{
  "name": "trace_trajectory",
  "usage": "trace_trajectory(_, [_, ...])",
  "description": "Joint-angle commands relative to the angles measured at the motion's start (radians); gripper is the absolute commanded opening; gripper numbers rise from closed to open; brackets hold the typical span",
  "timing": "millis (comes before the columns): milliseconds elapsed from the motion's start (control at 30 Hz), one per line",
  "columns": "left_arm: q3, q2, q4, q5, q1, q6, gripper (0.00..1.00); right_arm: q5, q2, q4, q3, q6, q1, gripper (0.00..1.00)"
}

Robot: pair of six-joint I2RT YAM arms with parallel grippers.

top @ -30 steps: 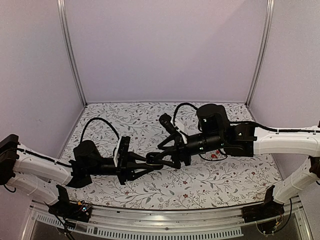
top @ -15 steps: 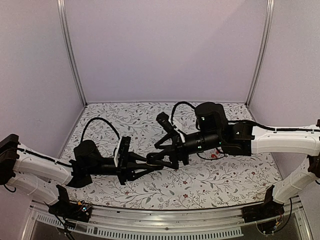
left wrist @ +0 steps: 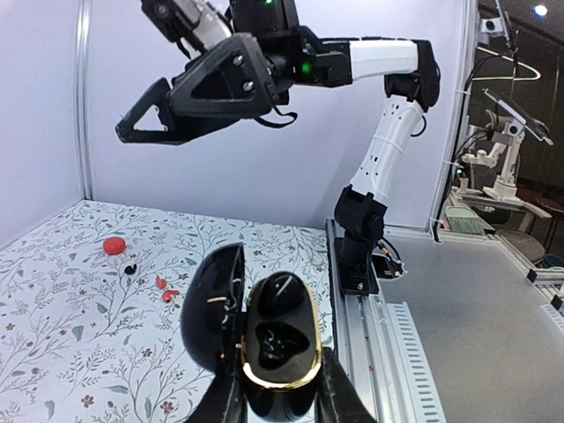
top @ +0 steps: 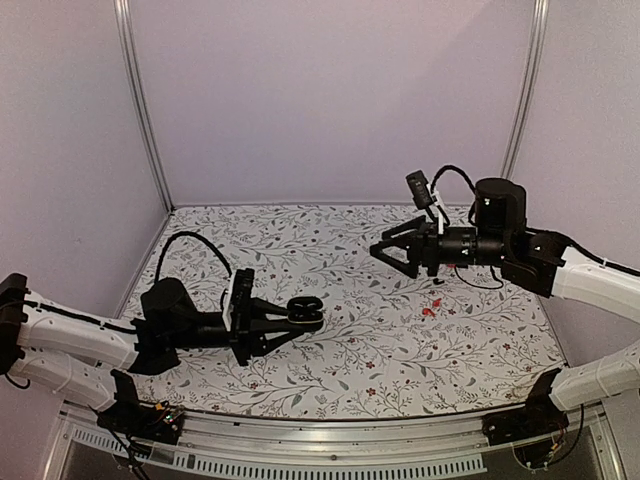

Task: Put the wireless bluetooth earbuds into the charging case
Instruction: Move the left earbud to the center of the board.

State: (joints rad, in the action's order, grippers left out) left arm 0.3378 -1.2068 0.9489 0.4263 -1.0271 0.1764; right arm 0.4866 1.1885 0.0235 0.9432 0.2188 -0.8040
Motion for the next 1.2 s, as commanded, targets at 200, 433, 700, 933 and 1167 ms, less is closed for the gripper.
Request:
trace_trajectory(200, [0.002, 0.033, -0.081, -0.079, 0.022, -0.032, 0.00, -0.302, 0.041, -0.395, -0.037, -0.023, 0.327, 0.65])
trace_trajectory(433, [0.005, 0.021, -0.084, -0.081, 0.023, -0.029, 0.00, -0.456, 0.275, -0.534, 0.114, -0.126, 0.331, 0.61])
trace_trajectory(700, [-0.009, 0.027, -0.076, -0.080, 0.023, -0.023, 0.00, -0.511, 0.484, -0.605, 0.240, -0.205, 0.371, 0.58])
trace_trajectory(933, [-0.011, 0.019, -0.067, -0.061, 0.024, -0.021, 0.00, -0.454, 0.618, -0.613, 0.298, -0.259, 0.428, 0.54])
trace_trajectory(1167, [-0.014, 0.011, -0.061, -0.059, 0.023, -0.024, 0.00, -0.453, 0.700, -0.612, 0.350, -0.287, 0.454, 0.50])
